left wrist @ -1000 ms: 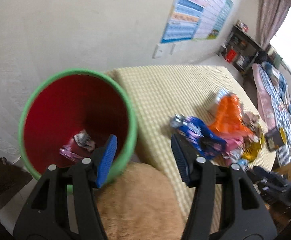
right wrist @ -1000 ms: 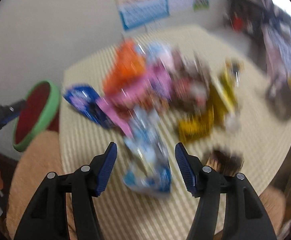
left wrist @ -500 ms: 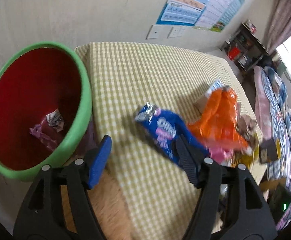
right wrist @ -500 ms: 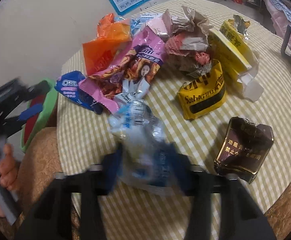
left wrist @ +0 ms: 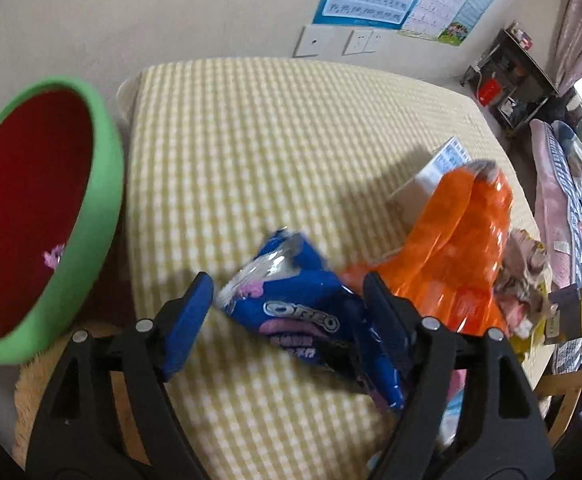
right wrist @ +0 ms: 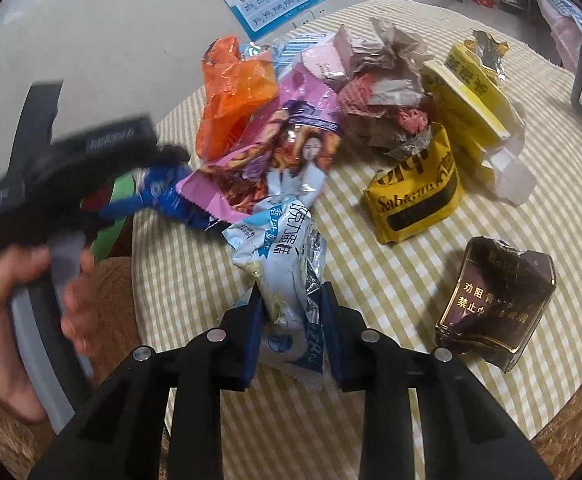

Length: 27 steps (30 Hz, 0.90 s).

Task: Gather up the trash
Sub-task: 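Grasp the blue Oreo packet with the left gripper while the right grasps the silver-blue packet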

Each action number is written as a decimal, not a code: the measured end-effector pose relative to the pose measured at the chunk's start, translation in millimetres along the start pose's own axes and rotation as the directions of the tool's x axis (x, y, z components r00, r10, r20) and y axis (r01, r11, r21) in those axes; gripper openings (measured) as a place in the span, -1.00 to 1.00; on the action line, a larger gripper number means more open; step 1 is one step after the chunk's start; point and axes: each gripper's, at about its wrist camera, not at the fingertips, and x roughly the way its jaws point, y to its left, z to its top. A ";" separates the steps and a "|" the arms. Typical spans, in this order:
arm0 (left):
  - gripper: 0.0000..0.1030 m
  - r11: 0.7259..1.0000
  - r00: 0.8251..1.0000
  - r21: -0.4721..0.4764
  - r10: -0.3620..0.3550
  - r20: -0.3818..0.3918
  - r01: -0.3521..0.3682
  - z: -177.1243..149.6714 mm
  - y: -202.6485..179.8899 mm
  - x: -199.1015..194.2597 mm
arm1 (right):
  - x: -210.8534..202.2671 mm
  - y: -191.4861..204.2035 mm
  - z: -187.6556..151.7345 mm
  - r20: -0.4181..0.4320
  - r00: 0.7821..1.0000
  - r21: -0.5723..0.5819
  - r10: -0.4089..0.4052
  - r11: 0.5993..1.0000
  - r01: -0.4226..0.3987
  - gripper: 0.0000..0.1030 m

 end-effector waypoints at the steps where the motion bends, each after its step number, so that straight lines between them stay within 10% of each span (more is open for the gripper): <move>1: 0.47 1.000 1.000 -0.007 -0.005 -0.001 0.005 -2.3 1.9 -1.1 | 1.2 -2.3 0.0 -0.001 1.000 0.003 0.002 1.000 -0.002 -0.46; 18: 0.49 0.996 0.994 0.032 -0.079 -0.078 0.082 -37.5 -3.8 -16.6 | -1.9 -0.8 -0.1 0.004 1.000 0.013 -0.023 1.000 0.023 -0.32; 27: -0.69 0.992 0.987 0.064 -0.100 -0.128 0.108 -34.1 3.7 0.3 | -3.3 2.6 -1.6 0.009 1.000 -0.004 -0.028 1.000 0.029 -0.46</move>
